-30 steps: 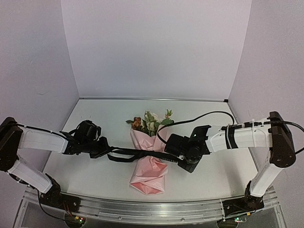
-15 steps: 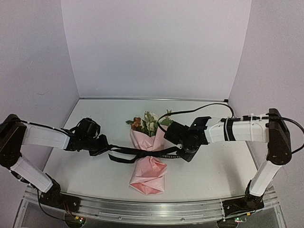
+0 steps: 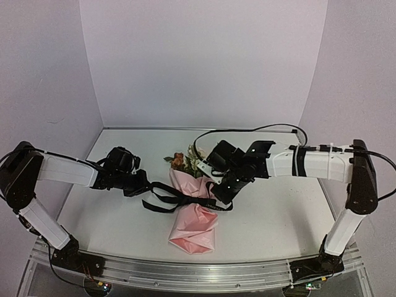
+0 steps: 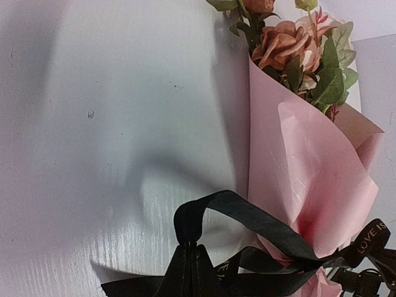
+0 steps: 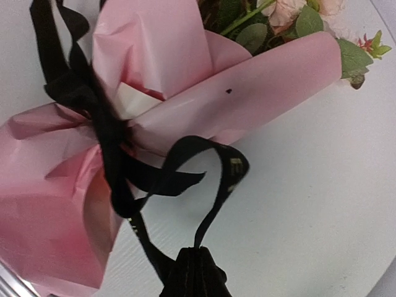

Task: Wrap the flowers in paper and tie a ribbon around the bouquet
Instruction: Tie the ribbon around the folded bouquet.

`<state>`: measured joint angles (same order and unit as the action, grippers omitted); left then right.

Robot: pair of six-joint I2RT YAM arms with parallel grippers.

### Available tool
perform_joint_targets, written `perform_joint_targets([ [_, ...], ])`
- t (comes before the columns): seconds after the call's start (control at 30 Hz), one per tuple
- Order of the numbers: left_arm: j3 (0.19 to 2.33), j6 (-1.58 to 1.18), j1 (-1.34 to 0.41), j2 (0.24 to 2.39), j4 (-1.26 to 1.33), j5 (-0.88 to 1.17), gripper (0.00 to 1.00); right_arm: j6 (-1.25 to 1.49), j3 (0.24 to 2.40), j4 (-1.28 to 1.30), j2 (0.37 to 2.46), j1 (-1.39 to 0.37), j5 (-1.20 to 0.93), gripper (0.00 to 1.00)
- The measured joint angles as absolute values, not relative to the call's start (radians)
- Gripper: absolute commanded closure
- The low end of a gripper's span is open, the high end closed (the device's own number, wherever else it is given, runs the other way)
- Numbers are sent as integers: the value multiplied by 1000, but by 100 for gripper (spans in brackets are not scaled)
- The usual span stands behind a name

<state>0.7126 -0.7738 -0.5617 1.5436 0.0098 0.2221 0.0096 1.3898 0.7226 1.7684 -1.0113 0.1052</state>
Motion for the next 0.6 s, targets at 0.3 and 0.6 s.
perform_joint_targets([
  [0.3,717,-758,-562,1562,7,244,100,215,1116,688,1535,-1060,-65,80],
  [0.6,741,-744,-562,1576,9,273,100,327,945,630,1496,-1043,-85,39],
])
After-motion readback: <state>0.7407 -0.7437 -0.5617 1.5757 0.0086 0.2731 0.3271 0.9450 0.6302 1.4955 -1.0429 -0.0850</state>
